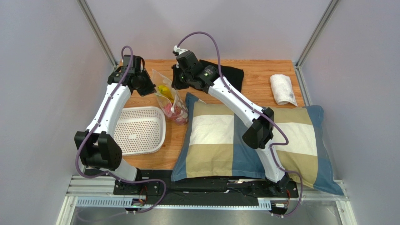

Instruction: Open the zip-top bag and remove the fake food

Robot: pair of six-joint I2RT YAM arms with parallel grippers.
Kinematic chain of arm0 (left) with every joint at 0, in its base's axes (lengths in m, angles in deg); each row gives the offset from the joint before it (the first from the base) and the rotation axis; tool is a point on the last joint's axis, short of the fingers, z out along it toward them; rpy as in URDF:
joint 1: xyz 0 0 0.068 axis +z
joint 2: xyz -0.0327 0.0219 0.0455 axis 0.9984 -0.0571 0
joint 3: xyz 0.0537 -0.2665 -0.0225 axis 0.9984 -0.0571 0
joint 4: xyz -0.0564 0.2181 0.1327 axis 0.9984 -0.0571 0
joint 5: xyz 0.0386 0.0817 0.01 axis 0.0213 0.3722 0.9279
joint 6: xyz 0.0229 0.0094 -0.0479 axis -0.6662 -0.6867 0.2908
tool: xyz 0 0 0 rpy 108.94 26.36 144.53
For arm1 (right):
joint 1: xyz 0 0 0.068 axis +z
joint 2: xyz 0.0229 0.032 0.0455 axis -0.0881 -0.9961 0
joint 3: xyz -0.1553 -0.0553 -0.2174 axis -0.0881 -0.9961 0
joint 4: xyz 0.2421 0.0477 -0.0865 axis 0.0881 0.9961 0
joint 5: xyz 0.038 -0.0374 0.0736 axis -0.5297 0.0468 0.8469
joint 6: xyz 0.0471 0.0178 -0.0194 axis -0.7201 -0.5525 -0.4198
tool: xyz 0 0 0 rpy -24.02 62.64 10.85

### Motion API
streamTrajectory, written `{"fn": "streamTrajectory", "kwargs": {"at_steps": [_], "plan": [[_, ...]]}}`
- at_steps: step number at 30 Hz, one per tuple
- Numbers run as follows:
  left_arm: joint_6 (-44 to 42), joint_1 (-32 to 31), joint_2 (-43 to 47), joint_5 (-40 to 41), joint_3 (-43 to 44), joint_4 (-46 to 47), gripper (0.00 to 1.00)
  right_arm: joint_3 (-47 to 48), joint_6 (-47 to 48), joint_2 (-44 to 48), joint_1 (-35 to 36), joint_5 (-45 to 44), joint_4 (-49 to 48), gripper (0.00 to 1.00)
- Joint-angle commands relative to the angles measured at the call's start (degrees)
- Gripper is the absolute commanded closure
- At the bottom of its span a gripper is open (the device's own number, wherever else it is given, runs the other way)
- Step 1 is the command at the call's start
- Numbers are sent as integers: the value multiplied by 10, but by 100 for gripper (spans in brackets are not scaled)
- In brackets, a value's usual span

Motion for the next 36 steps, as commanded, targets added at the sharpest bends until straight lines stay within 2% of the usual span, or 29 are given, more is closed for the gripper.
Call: {"fn": "streamTrajectory", "kwargs": {"at_steps": [1,3,5,9,10,12,13,16,18,22,23,24,25,30,34,36], "plan": [[-129,44,85,-9,-46,5,100,28,42,48,-9,-71,8,100],[-159,62,110,-8,-75,17,100,24,47,52,-14,-72,9,100],[-206,64,125,-40,-99,35,100,23,48,54,-14,-71,9,100],[-249,64,109,-87,-71,22,100,19,35,49,-10,-56,5,100],[-250,64,104,-120,-62,11,99,19,33,48,-10,-51,4,100],[-228,64,116,-152,-49,14,83,20,32,46,-7,-42,2,100],[-213,64,145,-184,-51,39,68,19,31,47,-5,-40,2,100],[-131,64,198,-227,-69,111,60,16,30,49,0,-33,3,100],[-80,60,199,-233,-66,125,63,15,30,51,5,-33,2,100],[-45,13,136,-187,-20,109,84,15,27,52,11,-35,5,100],[-36,-6,123,-175,-4,95,85,16,26,52,14,-36,8,100],[-22,-16,111,-156,30,79,86,18,26,52,14,-37,9,100],[-13,-27,85,-101,47,37,87,19,26,53,15,-42,10,100],[28,-53,-11,-14,126,-95,91,23,6,55,21,-62,10,100],[38,-59,-18,6,91,-84,89,24,-18,54,21,-68,10,100],[36,-63,-12,-12,64,-65,84,23,-25,54,21,-69,10,100]]}}
